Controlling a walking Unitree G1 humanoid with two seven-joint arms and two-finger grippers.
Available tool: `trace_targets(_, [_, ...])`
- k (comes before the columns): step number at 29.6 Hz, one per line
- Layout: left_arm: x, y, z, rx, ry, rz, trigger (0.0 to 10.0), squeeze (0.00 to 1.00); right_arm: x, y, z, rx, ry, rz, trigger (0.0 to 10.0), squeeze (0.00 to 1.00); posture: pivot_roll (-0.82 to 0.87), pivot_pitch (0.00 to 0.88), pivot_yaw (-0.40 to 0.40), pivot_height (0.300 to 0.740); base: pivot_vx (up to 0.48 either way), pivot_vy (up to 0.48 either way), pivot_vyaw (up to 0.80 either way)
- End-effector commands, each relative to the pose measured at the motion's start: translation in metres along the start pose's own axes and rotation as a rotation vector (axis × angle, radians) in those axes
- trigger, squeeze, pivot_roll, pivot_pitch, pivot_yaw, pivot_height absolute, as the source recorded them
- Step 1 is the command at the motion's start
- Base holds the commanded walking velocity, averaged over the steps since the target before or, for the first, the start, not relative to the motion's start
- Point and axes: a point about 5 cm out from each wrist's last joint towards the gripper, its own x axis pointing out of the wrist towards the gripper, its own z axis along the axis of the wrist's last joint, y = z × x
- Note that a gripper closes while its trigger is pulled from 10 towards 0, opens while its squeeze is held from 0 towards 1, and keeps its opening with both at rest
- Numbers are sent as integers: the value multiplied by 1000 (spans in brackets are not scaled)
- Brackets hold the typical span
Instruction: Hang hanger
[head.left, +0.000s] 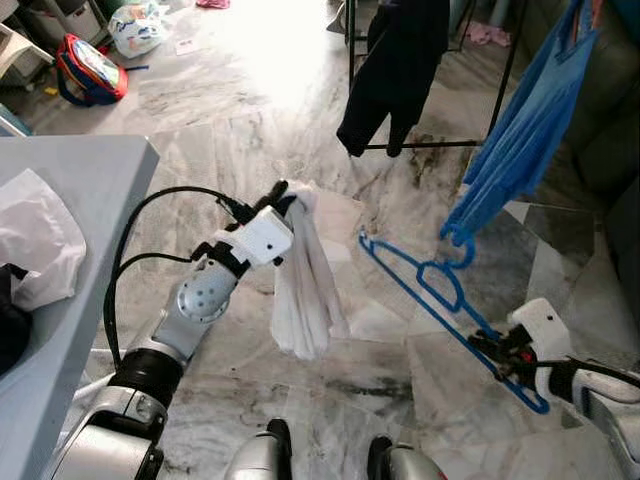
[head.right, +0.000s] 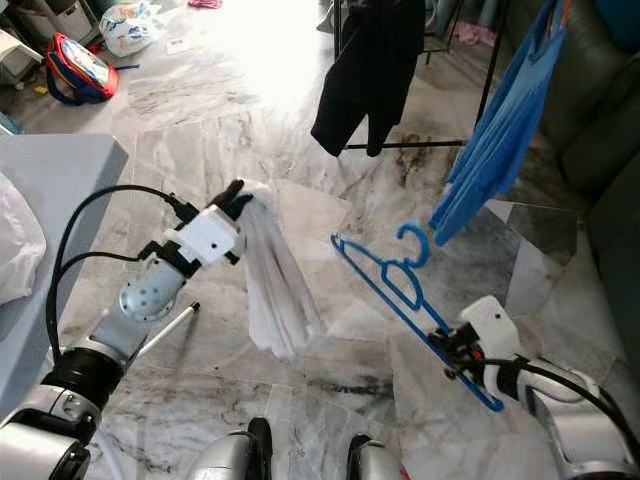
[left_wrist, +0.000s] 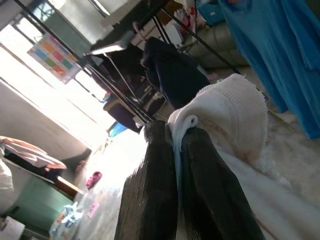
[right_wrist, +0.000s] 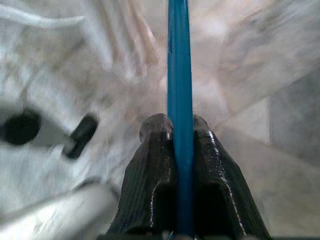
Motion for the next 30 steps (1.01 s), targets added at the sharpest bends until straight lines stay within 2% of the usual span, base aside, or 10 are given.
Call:
trace_targets(1, [-1,5,-1,-1,-11,25,10000,0,0,11,1,-65,4,69,10000,0,54,267,62,740,0,0,0])
trace_targets(6, [-1,-3,2,-29,-45,-53,10000,0,-5,7,19,-123,-101,59,10000,0,59,267,67,740,0,0,0])
trace_targets(8, [-3,-9,5,-57,-66,-124,10000,0,-8,-2,32,-142,-158,5,10000,0,59,268,70,740,0,0,0])
trace_targets(9, [-5,-13,5,-59,-72,-181,10000,0,-14,-8,45,-167,-217,-17,10000,0,60,268,73,740,0,0,0])
trace_targets(13, [-7,-15,2,-49,-61,-223,10000,0,-20,-9,59,-198,-259,-14,10000,0,62,268,82,740,0,0,0])
trace_targets(15, [-10,-17,-3,-32,-40,-272,10000,0,-30,-5,78,-249,-315,17,10000,0,62,269,85,740,0,0,0])
trace_targets(18, [-10,-15,-6,-26,-24,-282,10000,0,-36,-2,88,-273,-342,45,10000,0,60,269,88,740,0,0,0])
trace_targets(23, [-6,-9,-10,3,5,-276,10000,0,-45,-2,89,-308,-308,58,10000,0,56,270,89,740,0,0,0])
trace_targets(28, [-3,2,-14,34,41,-238,10000,0,-57,-9,74,-326,-184,37,10000,0,53,268,89,740,0,0,0])
trace_targets(30, [-3,3,-15,33,43,-238,10000,0,-59,-6,68,-320,-151,64,10000,0,51,267,91,740,0,0,0])
